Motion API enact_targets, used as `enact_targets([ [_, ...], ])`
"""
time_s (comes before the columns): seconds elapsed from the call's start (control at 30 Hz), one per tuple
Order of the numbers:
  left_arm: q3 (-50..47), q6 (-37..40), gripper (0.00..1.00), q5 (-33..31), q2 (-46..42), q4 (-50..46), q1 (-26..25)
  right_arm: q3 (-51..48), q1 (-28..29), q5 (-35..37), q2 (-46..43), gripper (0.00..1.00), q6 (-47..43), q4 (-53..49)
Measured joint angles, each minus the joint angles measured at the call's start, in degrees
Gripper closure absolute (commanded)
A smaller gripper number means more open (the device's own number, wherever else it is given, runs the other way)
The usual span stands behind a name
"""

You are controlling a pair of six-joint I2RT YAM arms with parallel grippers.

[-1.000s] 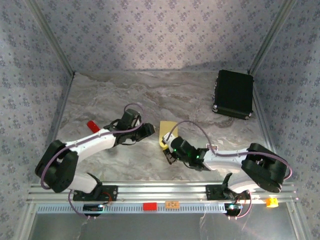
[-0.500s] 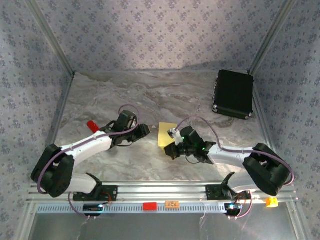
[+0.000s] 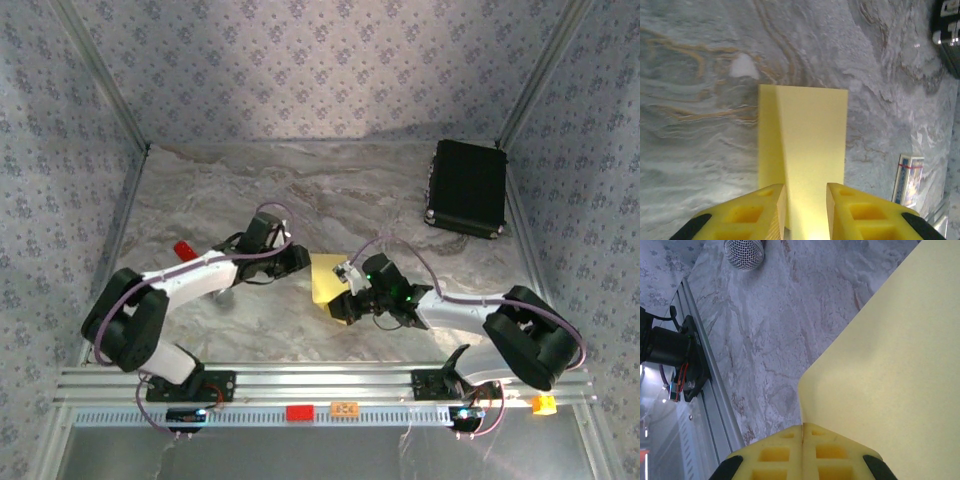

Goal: Fold a paper plane with a square sheet of paper (pick it up from the middle)
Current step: Third fold the triangle at the center of the table.

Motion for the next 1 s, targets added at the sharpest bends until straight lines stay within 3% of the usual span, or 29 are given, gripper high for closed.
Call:
enact_targets([
  [0.53,6.6,2.7,0.80,7.5,13.6,1.9,-1.0,0.0,-0.2,0.0,1.2,0.96,0.0,0.0],
  [1.0,8.3,4.4,0.84,8.5,19.6,1.6,-1.1,0.0,-0.5,0.7,2.8,0.95,0.2,-0.3],
])
